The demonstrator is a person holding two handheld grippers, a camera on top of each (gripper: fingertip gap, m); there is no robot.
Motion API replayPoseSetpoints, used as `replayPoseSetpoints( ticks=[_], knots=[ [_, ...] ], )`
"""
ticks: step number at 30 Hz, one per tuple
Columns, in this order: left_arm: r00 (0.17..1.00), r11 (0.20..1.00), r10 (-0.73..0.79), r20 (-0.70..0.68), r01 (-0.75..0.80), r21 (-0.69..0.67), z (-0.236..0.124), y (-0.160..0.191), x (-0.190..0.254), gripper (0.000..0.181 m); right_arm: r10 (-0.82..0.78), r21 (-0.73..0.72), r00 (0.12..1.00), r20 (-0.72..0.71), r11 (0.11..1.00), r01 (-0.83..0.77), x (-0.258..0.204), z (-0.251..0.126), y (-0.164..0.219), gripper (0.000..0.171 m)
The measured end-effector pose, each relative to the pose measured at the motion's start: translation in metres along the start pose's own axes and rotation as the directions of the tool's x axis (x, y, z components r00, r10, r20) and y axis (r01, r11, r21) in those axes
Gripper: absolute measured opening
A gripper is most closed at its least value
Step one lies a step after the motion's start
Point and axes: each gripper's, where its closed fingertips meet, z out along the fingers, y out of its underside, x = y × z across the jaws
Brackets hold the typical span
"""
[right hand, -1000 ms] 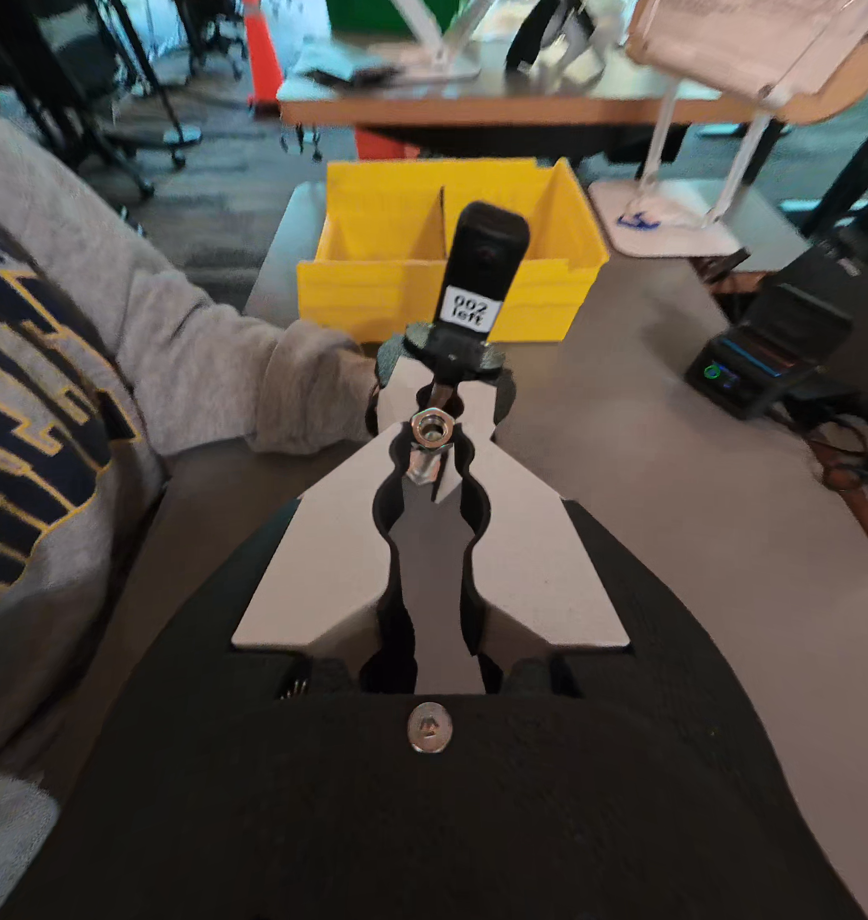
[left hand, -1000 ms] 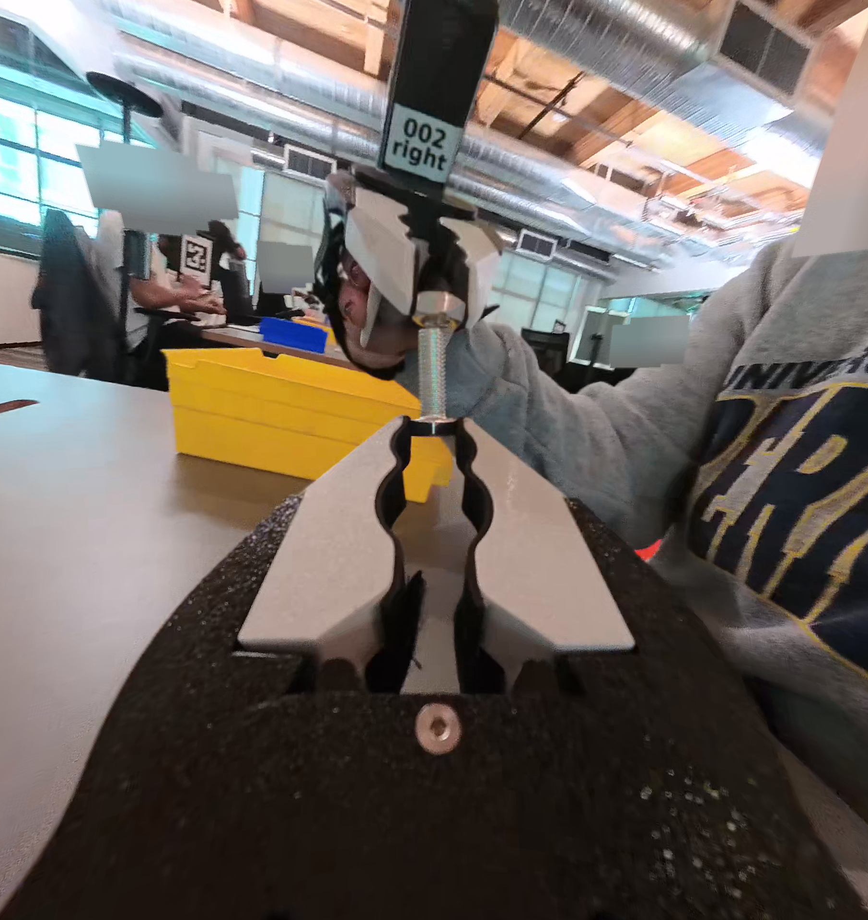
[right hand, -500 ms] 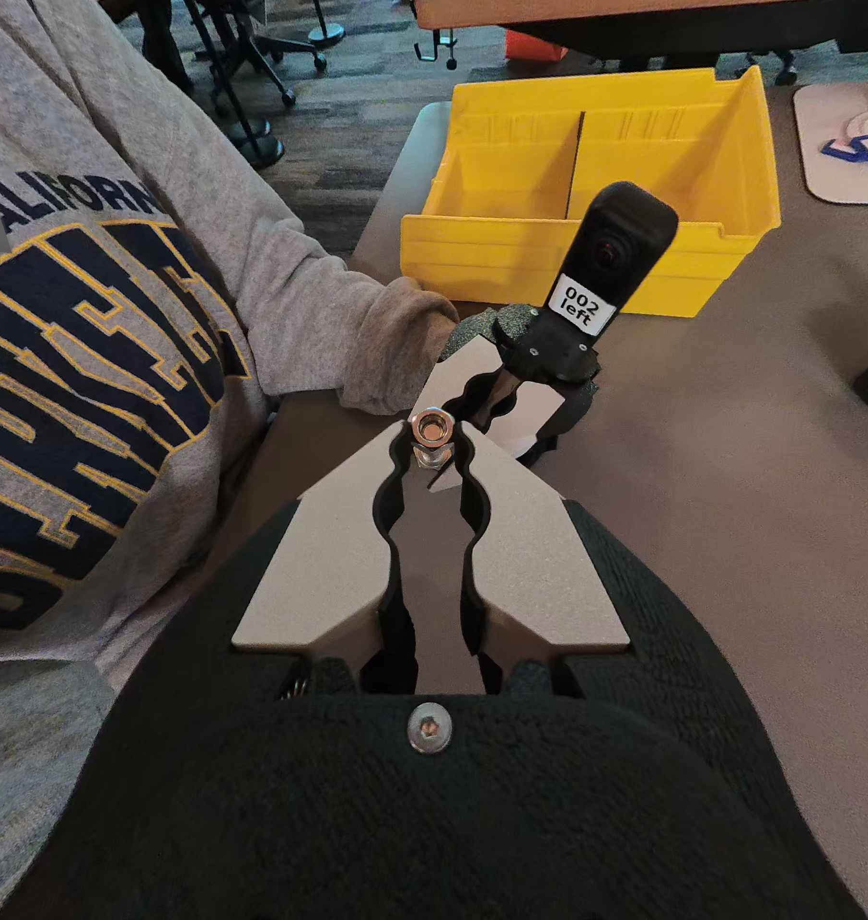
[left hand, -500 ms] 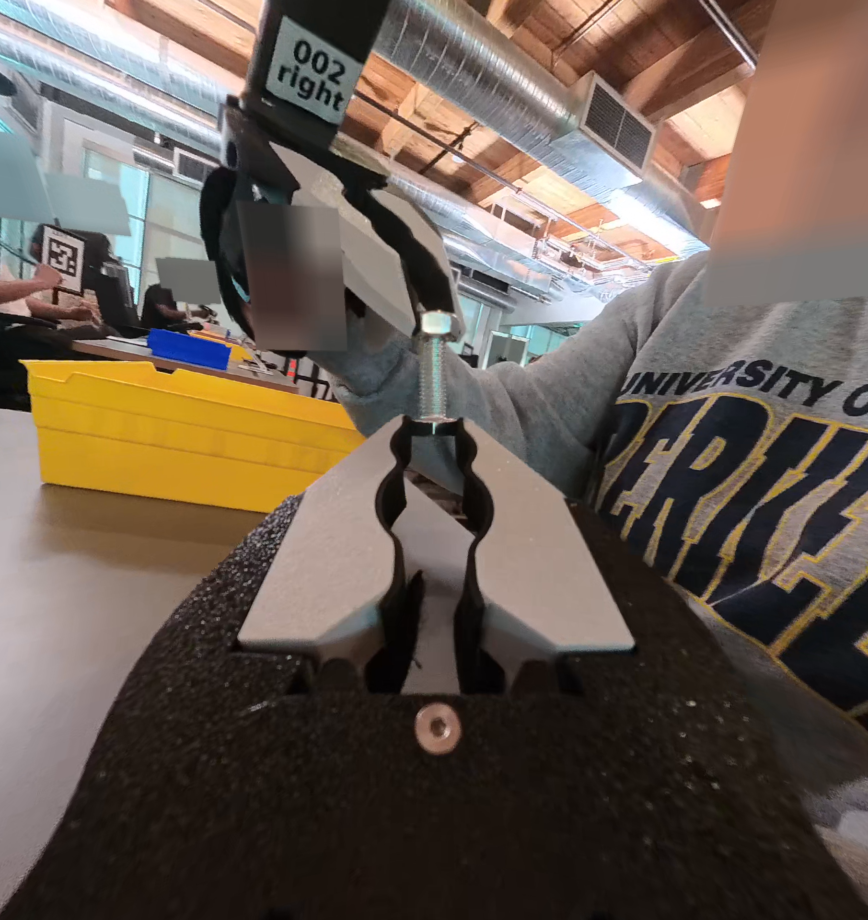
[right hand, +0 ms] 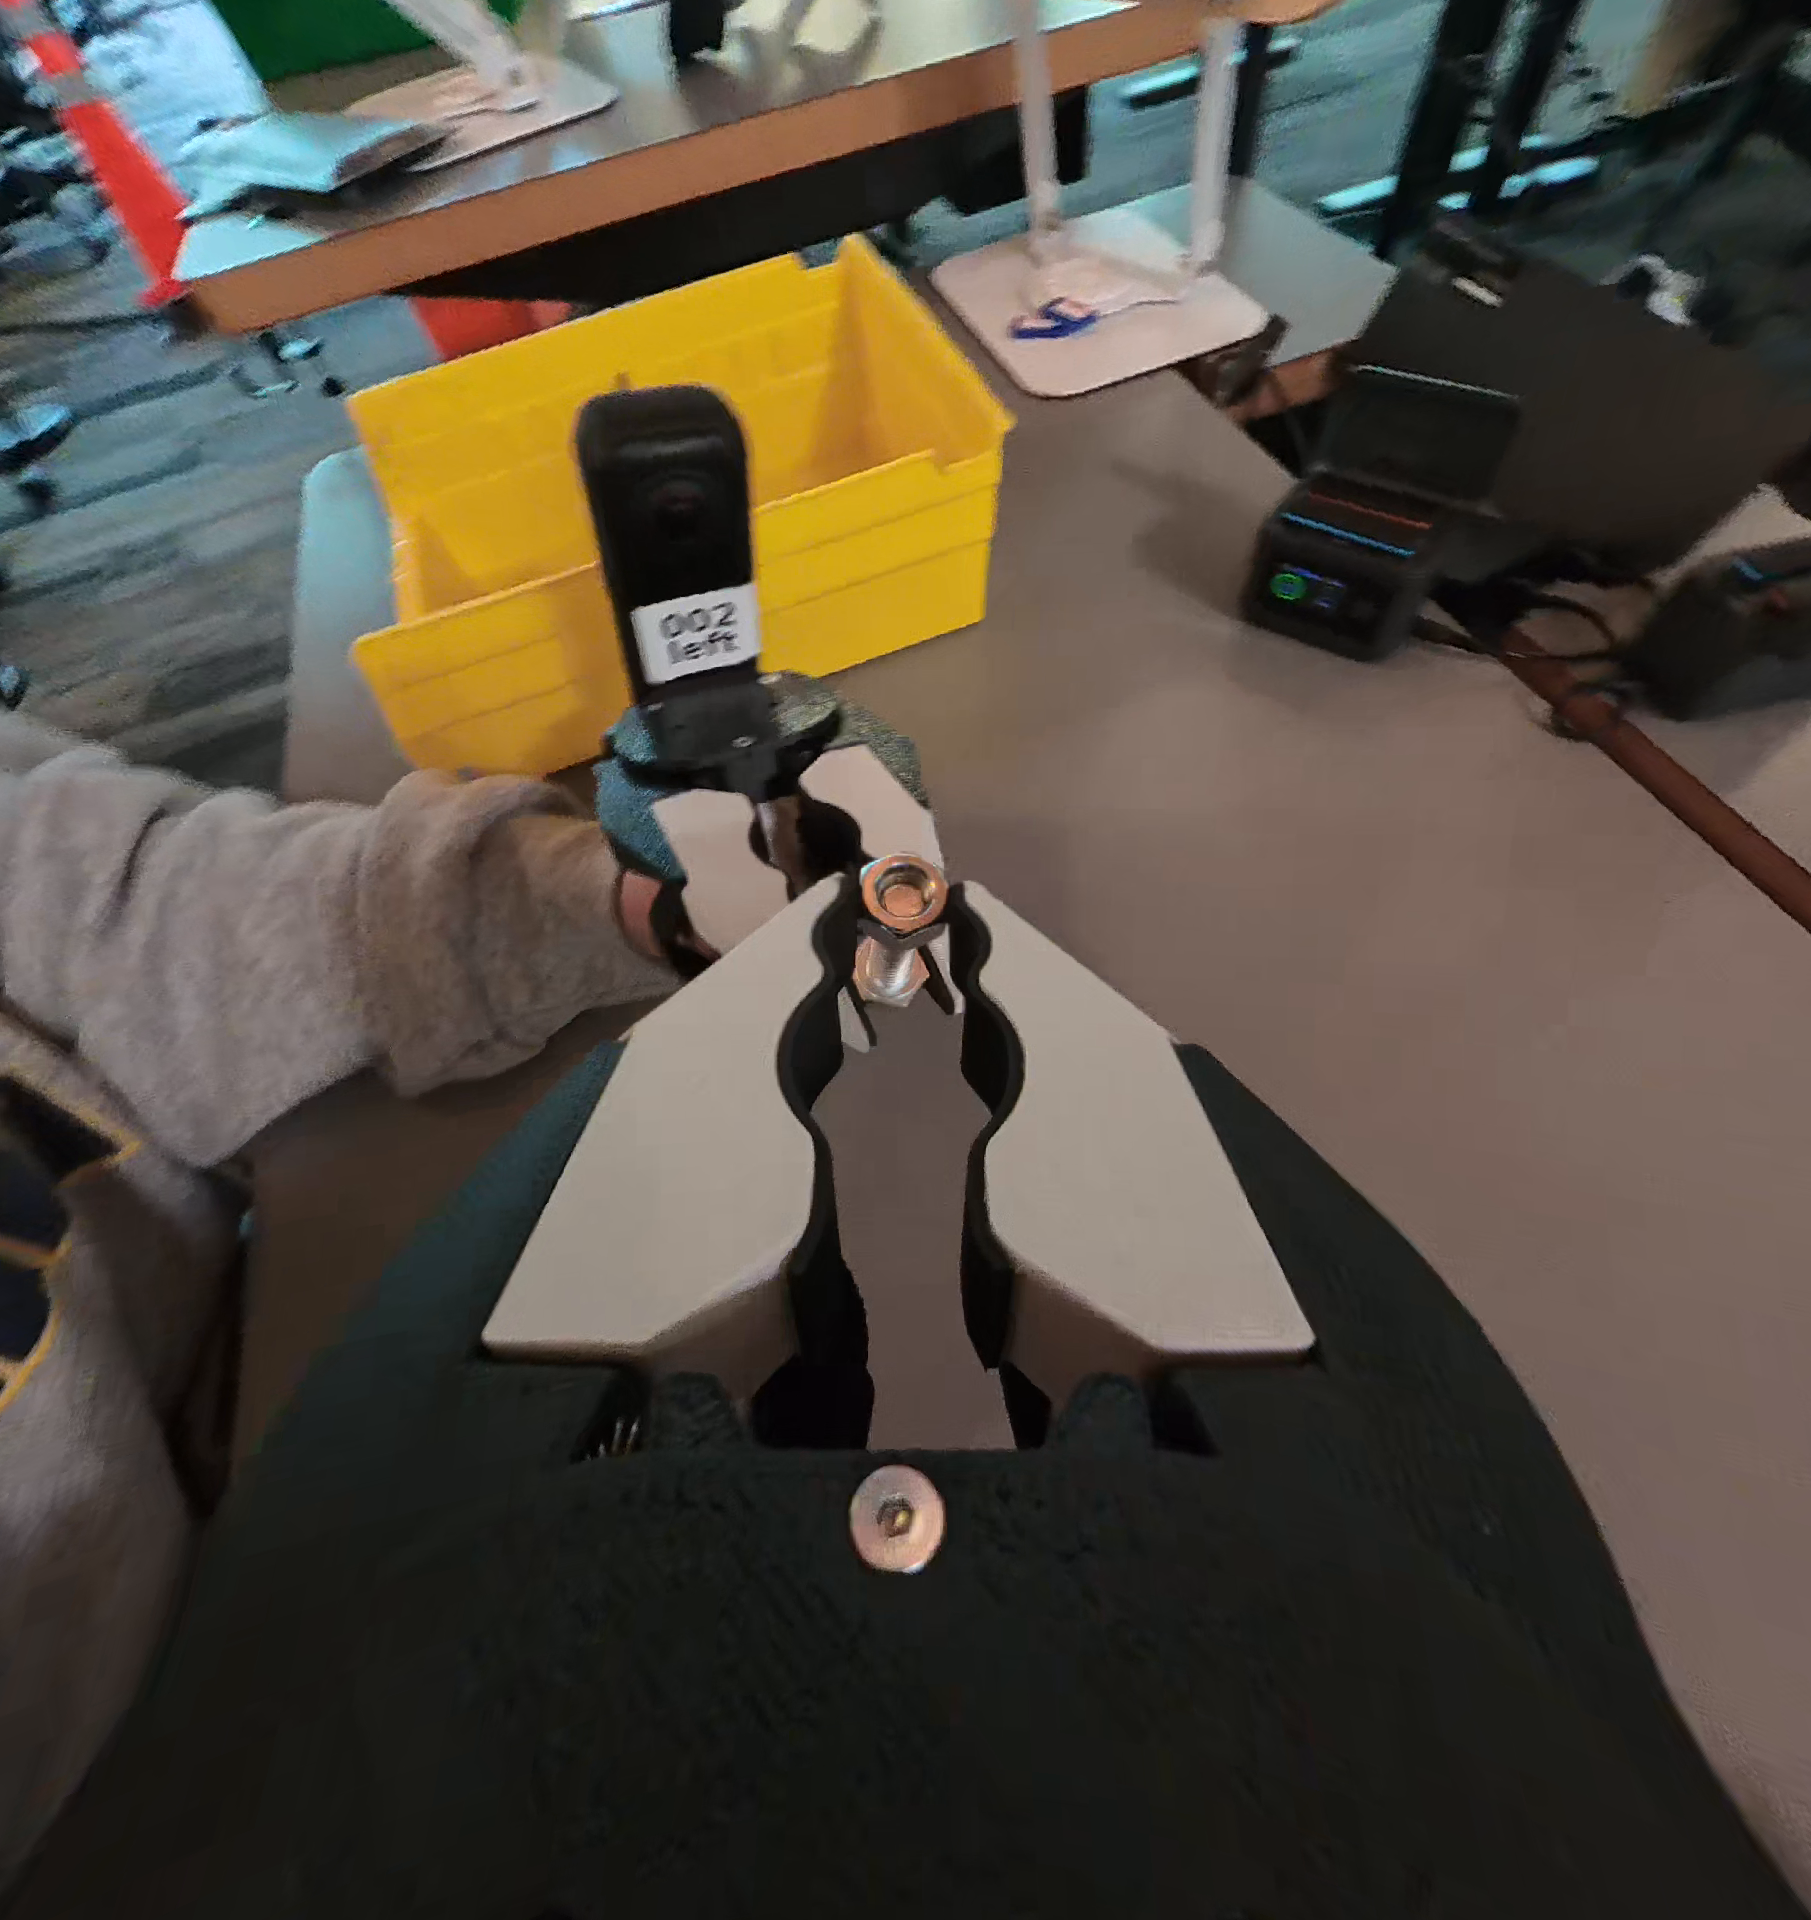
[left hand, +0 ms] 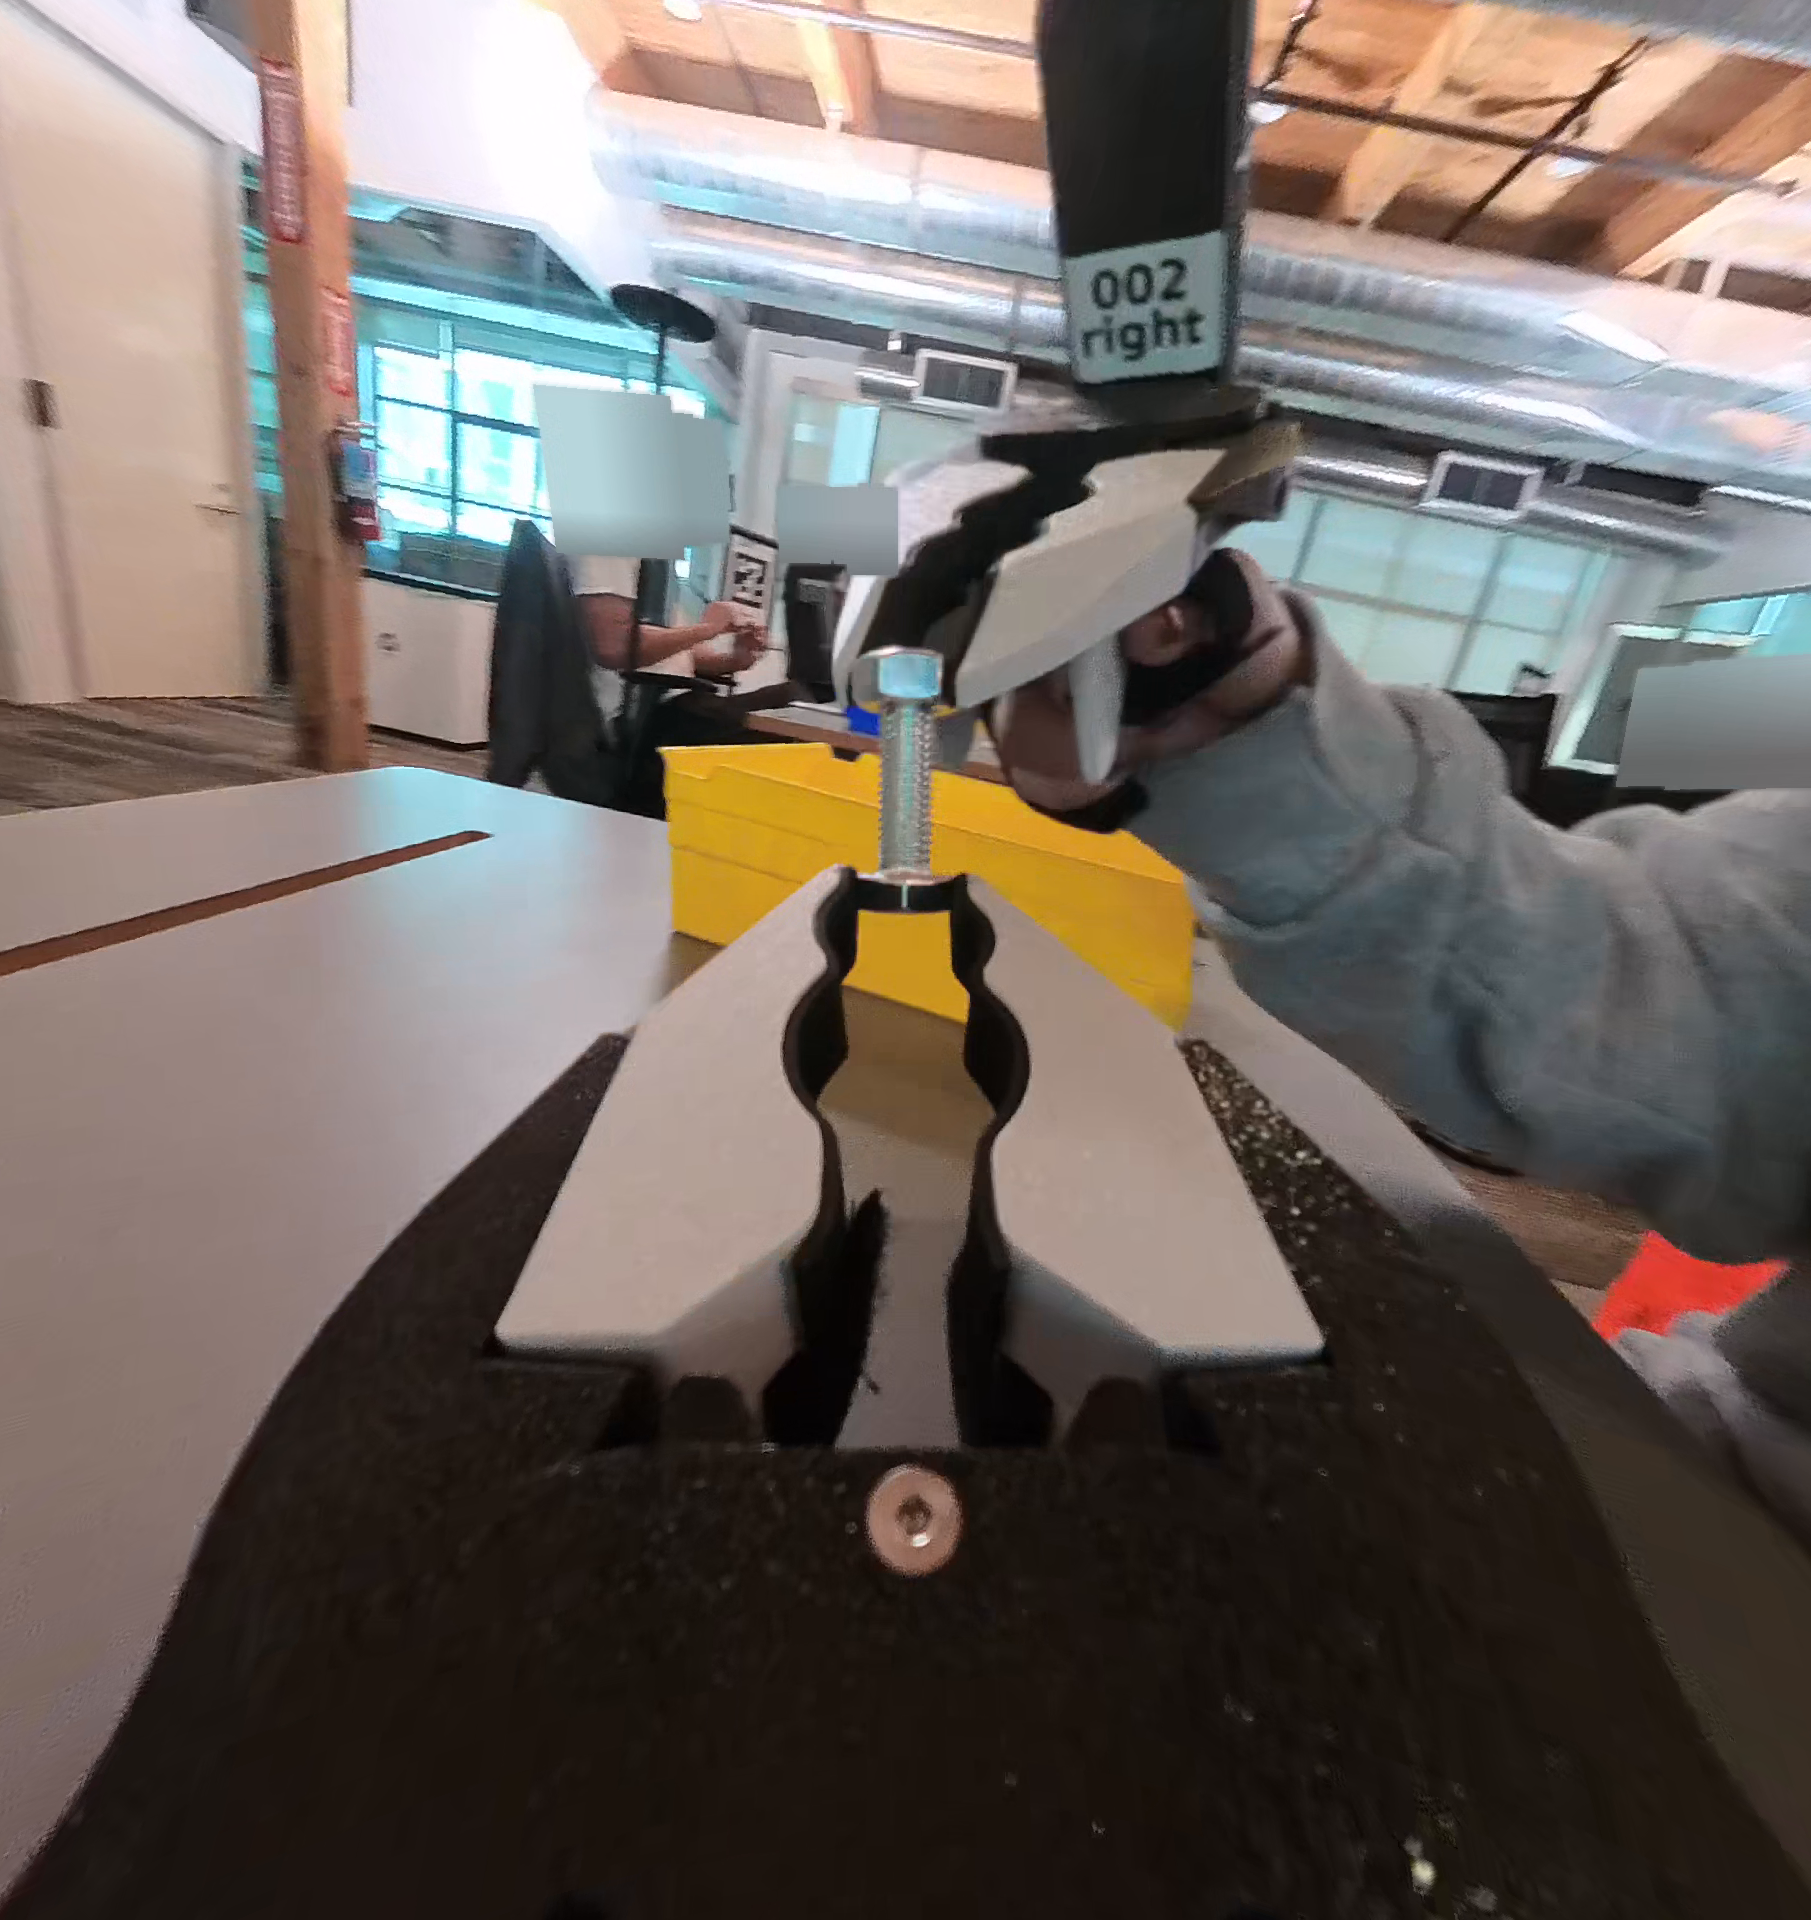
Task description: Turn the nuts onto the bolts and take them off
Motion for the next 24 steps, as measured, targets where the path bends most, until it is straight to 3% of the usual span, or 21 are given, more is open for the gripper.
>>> replayPoseSetpoints(
  ticks=[4,11,16,20,22,24],
  knots=[
    [0.995,0.999,0.038,0.094,-0.039,0.008,0.001,0.000,-0.008,0.014,0.120,0.109,0.984,-0.135,0.988,-0.106,0.009,0.002,-0.002,0.016],
    [0.962,0.991,0.137,0.236,-0.135,-0.024,0.003,0.001,-0.016,0.015,0.240,0.262,0.915,-0.324,0.952,-0.157,0.017,0.000,-0.002,0.016],
    [0.955,0.988,0.155,0.253,-0.151,-0.037,0.004,0.002,-0.017,0.014,0.300,0.373,0.876,-0.377,0.915,-0.153,0.019,-0.002,-0.001,0.016],
    [0.968,0.989,0.144,0.206,-0.144,-0.016,0.005,-0.001,-0.011,0.014,0.151,0.479,0.907,-0.393,0.876,0.062,0.010,-0.017,-0.020,0.066],
    [0.983,0.993,0.114,0.142,-0.117,0.011,0.006,-0.003,-0.004,0.015,0.035,0.523,0.956,-0.292,0.843,0.129,-0.006,-0.017,-0.025,0.082],
    [0.996,0.997,0.075,0.057,-0.076,0.023,0.008,-0.003,0.006,0.015,-0.007,0.546,0.992,-0.127,0.834,0.076,-0.018,-0.013,-0.022,0.096]
  ],
)
